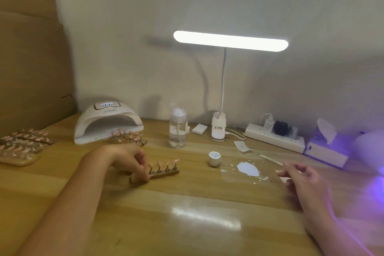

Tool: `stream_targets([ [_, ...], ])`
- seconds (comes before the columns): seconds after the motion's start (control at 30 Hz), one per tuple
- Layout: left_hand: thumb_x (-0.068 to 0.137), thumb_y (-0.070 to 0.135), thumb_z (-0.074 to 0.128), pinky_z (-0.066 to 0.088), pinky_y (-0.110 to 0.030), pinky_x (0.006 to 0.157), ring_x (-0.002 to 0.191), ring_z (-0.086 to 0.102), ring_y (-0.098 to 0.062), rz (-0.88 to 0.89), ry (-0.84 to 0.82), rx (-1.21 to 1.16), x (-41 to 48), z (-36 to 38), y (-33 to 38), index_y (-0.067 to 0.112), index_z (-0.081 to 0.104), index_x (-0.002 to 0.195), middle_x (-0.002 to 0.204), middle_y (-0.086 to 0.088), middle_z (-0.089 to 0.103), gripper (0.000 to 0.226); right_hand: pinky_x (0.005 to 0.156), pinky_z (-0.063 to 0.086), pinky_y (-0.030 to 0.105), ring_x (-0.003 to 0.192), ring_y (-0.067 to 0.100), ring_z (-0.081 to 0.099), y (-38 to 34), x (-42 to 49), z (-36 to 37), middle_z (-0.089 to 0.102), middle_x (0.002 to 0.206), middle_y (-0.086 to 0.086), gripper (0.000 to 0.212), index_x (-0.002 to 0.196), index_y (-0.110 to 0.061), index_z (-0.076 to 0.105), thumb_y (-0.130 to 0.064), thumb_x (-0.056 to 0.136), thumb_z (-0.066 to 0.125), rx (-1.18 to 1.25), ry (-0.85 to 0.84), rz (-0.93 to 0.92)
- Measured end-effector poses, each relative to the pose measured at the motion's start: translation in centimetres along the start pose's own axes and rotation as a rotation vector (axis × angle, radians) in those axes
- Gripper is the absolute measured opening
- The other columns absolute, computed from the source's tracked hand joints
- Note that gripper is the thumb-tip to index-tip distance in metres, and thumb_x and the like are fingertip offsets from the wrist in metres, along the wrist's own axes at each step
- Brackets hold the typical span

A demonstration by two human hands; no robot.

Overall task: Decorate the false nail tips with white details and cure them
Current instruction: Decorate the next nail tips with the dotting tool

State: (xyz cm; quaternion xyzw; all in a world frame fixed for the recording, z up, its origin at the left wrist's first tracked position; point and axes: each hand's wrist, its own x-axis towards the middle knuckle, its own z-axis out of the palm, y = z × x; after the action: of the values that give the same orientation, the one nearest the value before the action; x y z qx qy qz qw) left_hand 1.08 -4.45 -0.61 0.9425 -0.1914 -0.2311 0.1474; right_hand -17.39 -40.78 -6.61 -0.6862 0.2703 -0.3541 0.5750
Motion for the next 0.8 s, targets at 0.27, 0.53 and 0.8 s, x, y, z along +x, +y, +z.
stream_targets([
  [0.27, 0.078, 0.042, 0.076, 0.039, -0.019, 0.063, 0.082, 0.053, -0.001, 0.379, -0.006, 0.141, 0.5, 5.5, 10.8, 0.037, 0.058, 0.086, 0.089, 0.018, 0.055, 0.021, 0.036, 0.034, 0.013, 0.038, 0.003, 0.037, -1.5, 0.4, -1.5, 0.055, 0.061, -0.004, 0.022, 0.073, -0.02, 0.058, -0.026, 0.089, 0.072, 0.482, -0.004, 0.201],
  [0.53, 0.08, 0.035, 0.072, 0.048, -0.014, 0.077, 0.091, 0.055, 0.003, 0.582, 0.156, 0.063, 0.5, 8.3, 13.0, 0.039, 0.058, 0.106, 0.099, 0.019, 0.058, 0.03, 0.048, 0.049, 0.018, 0.055, 0.007, 0.049, -2.7, 0.8, -1.5, 0.054, 0.065, -0.007, 0.028, 0.072, -0.02, 0.06, -0.038, 0.092, 0.066, 0.653, -0.053, 0.257],
  [0.8, 0.078, 0.038, 0.063, 0.037, -0.013, 0.067, 0.086, 0.05, 0.004, 0.738, 0.338, 0.117, 1.3, 10.1, 13.5, 0.041, 0.057, 0.097, 0.088, 0.024, 0.052, 0.02, 0.05, 0.035, 0.015, 0.051, 0.003, 0.044, -3.3, -1.6, -0.7, 0.05, 0.058, -0.007, 0.014, 0.095, -0.032, 0.067, -0.041, 0.096, 0.055, -0.271, -0.378, -0.613],
])
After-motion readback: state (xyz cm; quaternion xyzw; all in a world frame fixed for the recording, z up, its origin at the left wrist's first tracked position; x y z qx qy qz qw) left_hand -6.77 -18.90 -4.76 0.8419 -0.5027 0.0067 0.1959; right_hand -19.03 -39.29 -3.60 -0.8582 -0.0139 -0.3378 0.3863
